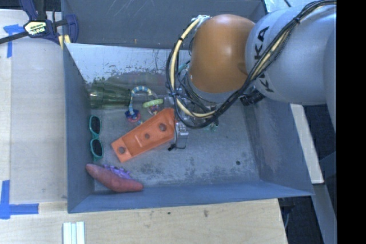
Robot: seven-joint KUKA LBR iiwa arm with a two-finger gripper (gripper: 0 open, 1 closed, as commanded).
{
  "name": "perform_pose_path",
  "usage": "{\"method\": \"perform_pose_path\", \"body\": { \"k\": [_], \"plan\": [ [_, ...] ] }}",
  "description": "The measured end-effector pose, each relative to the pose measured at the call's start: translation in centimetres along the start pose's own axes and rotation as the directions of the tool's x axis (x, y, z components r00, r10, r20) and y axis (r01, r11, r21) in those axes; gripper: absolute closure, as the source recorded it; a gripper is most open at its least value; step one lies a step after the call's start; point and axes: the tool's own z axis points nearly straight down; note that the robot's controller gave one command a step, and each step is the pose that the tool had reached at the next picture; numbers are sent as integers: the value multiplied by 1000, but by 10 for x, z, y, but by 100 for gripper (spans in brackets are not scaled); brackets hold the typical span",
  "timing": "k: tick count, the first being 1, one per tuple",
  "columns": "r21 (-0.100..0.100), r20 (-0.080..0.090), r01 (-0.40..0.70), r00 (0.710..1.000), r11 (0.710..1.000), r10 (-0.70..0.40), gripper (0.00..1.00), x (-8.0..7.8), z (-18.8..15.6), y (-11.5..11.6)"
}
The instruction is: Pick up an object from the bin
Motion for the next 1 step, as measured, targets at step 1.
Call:
{"method": "perform_pose_path", "body": {
  "k": [1],
  "plan": [
    [-1, 8, -2, 1000, 1000, 2, 0, -2, -5, 0]
  ]
}}
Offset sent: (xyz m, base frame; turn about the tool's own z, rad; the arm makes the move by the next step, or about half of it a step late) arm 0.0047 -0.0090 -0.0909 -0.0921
